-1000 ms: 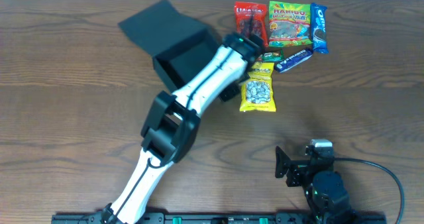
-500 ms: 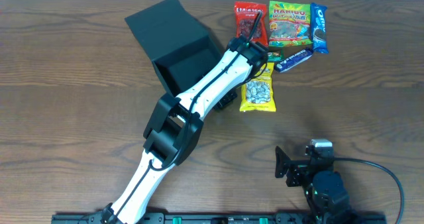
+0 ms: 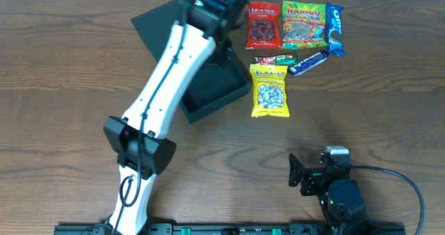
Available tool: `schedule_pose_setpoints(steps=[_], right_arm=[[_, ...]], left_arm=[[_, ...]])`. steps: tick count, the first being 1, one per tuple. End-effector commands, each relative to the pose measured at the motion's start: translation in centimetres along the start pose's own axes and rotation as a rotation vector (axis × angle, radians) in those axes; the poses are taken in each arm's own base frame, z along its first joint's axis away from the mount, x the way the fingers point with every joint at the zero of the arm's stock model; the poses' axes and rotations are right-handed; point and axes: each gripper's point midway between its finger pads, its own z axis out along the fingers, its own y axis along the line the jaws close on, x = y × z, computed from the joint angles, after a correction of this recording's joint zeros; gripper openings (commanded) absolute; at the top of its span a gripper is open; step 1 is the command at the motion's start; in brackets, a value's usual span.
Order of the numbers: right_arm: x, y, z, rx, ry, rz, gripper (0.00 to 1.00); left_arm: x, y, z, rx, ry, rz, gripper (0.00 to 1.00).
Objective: Pack container
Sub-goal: 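Drag the black box with the left gripper toward the table center, then rotate and square the black box upright with the left gripper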
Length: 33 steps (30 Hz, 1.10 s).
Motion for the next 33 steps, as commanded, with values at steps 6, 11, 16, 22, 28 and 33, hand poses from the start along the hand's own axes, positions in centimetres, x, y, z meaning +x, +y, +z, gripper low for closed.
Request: schedule_pose_setpoints(steps=[6, 11, 16, 22, 28, 33], right_arm=[[0.0, -0.5, 0.1, 0.024, -0.007, -0.011, 0.99], [0.0, -0.5, 0.1, 0.024, -0.007, -0.011, 0.99], [0.0, -0.5, 0.1, 0.023, -0.007, -0.011, 0.99], [0.0, -0.5, 0.1, 0.024, -0.007, -0.011, 0.99], [0.0, -0.5, 0.1, 0.024, -0.007, -0.012, 0.99], [0.0, -0.5, 0.1, 0.024, -0.007, -0.012, 0.99]], left_arm=[[0.9, 4.1, 3.6, -0.150, 0.097, -0.259, 0.98], [1.6, 5.5, 5.2, -0.158, 0.168, -0.181, 0.94], [1.6, 5.7, 5.3, -0.156, 0.173, -0.109, 0.95], [2.8, 6.7, 7.1, -0.178, 0.233, -0.080, 0.92], [1.5, 8.1, 5.3, -0.145, 0.161, 0.058, 0.93], [2.1, 10.2, 1.3, -0.119, 0.098, 0.078, 0.95]])
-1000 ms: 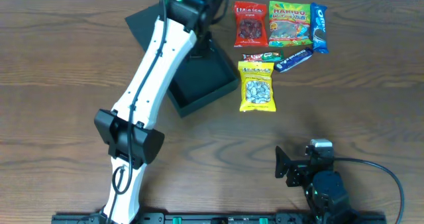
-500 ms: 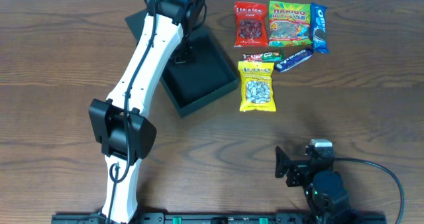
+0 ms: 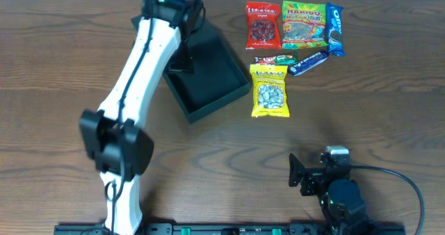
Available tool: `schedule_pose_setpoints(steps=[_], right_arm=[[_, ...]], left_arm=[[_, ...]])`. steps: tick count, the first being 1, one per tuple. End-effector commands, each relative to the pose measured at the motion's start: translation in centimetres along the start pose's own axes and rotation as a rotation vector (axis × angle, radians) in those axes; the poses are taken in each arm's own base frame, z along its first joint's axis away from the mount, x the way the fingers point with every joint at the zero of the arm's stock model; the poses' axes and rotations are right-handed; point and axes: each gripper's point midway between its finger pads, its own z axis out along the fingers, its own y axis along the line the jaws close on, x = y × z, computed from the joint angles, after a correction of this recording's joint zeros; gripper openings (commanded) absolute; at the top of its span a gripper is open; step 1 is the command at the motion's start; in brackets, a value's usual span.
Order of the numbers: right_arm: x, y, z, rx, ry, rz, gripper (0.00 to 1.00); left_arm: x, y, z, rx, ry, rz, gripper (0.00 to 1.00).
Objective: Pack container
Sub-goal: 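Rotate and square the black box upright with the left gripper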
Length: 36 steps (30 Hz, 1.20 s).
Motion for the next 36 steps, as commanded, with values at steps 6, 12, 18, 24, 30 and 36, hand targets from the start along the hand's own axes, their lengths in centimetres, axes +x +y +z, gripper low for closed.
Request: schedule_pose_setpoints(steps=[6, 12, 18, 24, 30, 36], right_arm=[[0.0, -0.5, 0.1, 0.023, -0.007, -0.011, 0.99], [0.0, -0.5, 0.1, 0.023, -0.007, -0.011, 0.99], [0.0, -0.5, 0.1, 0.024, -0.008, -0.011, 0.99], [0.0, -0.5, 0.1, 0.024, -0.008, -0.011, 0.99], [0.0, -0.5, 0.1, 0.023, -0.007, -0.011, 0.99], [0.0, -0.5, 0.1, 0.023, -0.007, -0.012, 0.99]], left_arm=[[5.0, 4.5, -0.6, 0.188, -0.061, -0.063, 0.95], [4.9, 2.4, 1.8, 0.305, -0.127, -0.084, 0.95], [2.8, -2.5, 5.6, 0.476, -0.112, -0.092, 0.95], [0.0, -5.4, 7.8, 0.563, -0.116, -0.196, 0.85], [0.6, -7.6, 11.2, 0.543, -0.034, -0.196, 0.75], [1.3, -8.1, 13.0, 0.431, -0.025, -0.166, 0.43]])
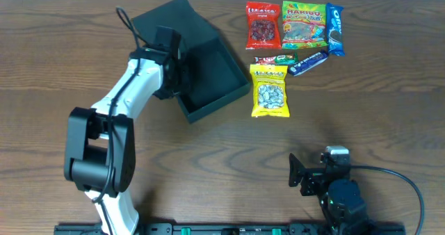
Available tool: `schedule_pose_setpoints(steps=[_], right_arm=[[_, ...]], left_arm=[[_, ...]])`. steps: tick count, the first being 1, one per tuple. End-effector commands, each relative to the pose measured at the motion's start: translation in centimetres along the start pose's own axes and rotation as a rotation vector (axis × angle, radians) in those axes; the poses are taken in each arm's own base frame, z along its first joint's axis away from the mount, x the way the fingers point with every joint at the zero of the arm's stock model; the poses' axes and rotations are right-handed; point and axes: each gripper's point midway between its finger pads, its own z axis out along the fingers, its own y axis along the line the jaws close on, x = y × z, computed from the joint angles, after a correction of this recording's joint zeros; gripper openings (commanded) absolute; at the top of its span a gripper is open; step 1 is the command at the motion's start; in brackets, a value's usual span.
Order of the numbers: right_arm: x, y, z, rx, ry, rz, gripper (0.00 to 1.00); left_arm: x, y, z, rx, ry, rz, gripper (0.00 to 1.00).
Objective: Pack container
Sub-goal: 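Rotate and square the black box upright with the left gripper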
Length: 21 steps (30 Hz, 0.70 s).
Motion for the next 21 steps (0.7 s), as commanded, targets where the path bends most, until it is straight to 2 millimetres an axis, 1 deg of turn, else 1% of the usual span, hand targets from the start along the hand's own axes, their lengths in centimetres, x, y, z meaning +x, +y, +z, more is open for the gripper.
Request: schedule_pose_setpoints(steps=[1, 5, 8, 11, 14, 16, 19, 21], right_arm=[[0.0, -0.5, 0.1, 0.023, -0.007, -0.011, 0.99], [0.0, -0.5, 0.1, 0.024, -0.008, -0.011, 0.99], [0.0, -0.5, 0.1, 0.024, -0.008, -0.011, 0.99], [0.0, -0.5, 0.1, 0.024, -0.008, -0.011, 0.99], [0.0, -0.5, 0.1, 0.023, -0.007, -0.011, 0.99], [0.0, -0.5, 0.1, 0.024, -0.008, -0.012, 0.99], [0.0, -0.5, 0.1, 0.024, -0.008, -0.011, 0.99], [0.0, -0.5, 0.1, 0.024, -0.008, -0.012, 0.99]], left_arm=[[0.2, 0.6, 0.5, -0.079, -0.014, 0.012, 0.36], [0.7, 1.4, 0.3, -0.160, -0.013, 0.059, 0.15], [1.2, 2.4, 0.1, -0.232, 0.006, 0.183, 0.06], [1.3, 3.4, -0.2, -0.302, 0.029, 0.336, 0.06], [1.2, 3.9, -0.4, -0.332, 0.033, 0.404, 0.06], [1.1, 4.0, -0.4, -0.341, 0.028, 0.389, 0.06], [1.0, 4.2, -0.4, -0.341, 0.006, 0.251, 0.06], [1.1, 4.1, -0.4, -0.336, -0.004, 0.190, 0.06]])
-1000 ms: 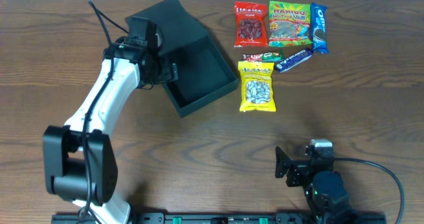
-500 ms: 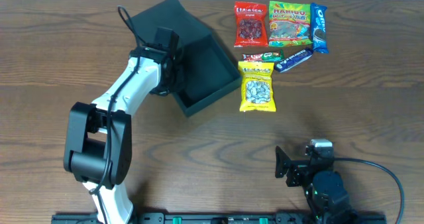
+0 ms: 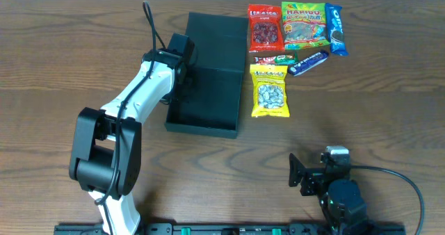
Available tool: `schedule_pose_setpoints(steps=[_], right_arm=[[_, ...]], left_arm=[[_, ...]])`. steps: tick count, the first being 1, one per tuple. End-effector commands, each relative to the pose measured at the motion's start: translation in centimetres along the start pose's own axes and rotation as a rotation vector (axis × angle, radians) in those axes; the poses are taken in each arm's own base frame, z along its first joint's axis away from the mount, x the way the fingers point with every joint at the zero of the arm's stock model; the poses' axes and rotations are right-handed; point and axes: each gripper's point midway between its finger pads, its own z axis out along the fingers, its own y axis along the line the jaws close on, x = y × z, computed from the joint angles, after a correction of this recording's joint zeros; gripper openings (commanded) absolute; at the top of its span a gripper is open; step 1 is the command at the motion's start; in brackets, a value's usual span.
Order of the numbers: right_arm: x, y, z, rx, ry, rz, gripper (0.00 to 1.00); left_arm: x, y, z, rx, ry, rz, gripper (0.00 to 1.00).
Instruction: Pack container
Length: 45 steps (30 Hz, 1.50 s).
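The black container (image 3: 208,99) lies open left of centre in the overhead view, its lid (image 3: 217,40) hinged back toward the far edge. My left gripper (image 3: 185,78) sits on the tray's left wall and looks shut on it. To the right are the snacks: a yellow seed bag (image 3: 270,90) touching the tray's right side, a red bag (image 3: 263,26), a Haribo bag (image 3: 303,21), a blue Oreo pack (image 3: 335,28), a blue bar (image 3: 308,61) and a small dark bar (image 3: 274,58). My right gripper (image 3: 295,172) rests open at the near right.
The left arm (image 3: 132,103) stretches from the near left edge up to the container. The right arm's folded body (image 3: 337,193) and its cable (image 3: 410,186) occupy the near right corner. Bare wooden table (image 3: 62,61) surrounds the items.
The container has turned from a slanted pose to nearly square with the table and sits slightly nearer. My left gripper stayed at its left wall and moved a little right. The right arm is unchanged.
My left arm first reached over the slanted container toward its far right corner. It then stood over the lid and left side, and after that at the tray's left wall. By now the container is straightened, with the snacks untouched.
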Motion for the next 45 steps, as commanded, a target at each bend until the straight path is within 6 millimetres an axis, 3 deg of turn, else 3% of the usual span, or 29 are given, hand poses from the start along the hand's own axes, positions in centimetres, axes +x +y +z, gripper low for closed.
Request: schedule_pose_setpoints(steps=[1, 9, 14, 15, 17, 19, 22, 25, 30, 34, 39, 45], right_arm=[[0.0, -0.5, 0.1, 0.024, -0.008, -0.011, 0.99], [0.0, -0.5, 0.1, 0.023, -0.007, -0.011, 1.00], [0.0, -0.5, 0.1, 0.024, -0.008, -0.011, 0.99], [0.0, -0.5, 0.1, 0.024, -0.008, -0.011, 0.99], [0.0, -0.5, 0.1, 0.023, -0.007, -0.011, 0.99], [0.0, -0.5, 0.1, 0.024, -0.008, -0.011, 0.99], [0.0, -0.6, 0.1, 0.028, -0.009, -0.011, 0.99], [0.0, -0.6, 0.1, 0.031, -0.006, -0.012, 0.99], [0.0, -0.6, 0.1, 0.028, -0.005, -0.012, 0.99], [0.0, -0.6, 0.1, 0.027, -0.005, -0.012, 0.99], [0.1, -0.6, 0.1, 0.028, -0.005, -0.012, 0.99], [0.0, -0.6, 0.1, 0.028, -0.005, -0.012, 0.99]], left_arm=[[0.1, 1.0, 0.4, -0.046, 0.003, -0.118, 0.06], [0.2, -0.2, 0.3, 0.004, 0.012, -0.161, 0.06], [0.1, 0.2, 0.3, -0.021, 0.006, -0.144, 0.09], [0.1, 0.2, 0.3, -0.021, 0.005, -0.144, 0.44], [0.1, 0.2, 0.3, -0.020, 0.002, -0.145, 0.95], [-0.2, 0.3, -0.1, -0.018, -0.001, -0.148, 0.95], [-1.2, 0.5, -2.5, -0.019, -0.013, -0.158, 0.95], [-1.9, 1.0, -6.8, -0.016, -0.020, -0.211, 0.95], [-1.6, 2.2, -14.2, 0.009, -0.098, -0.223, 0.95], [-0.7, 3.0, -17.9, 0.030, -0.174, -0.199, 0.95], [1.4, 3.8, -21.0, 0.042, -0.210, -0.183, 0.95], [3.5, 4.1, -22.1, 0.056, -0.185, -0.175, 0.95]])
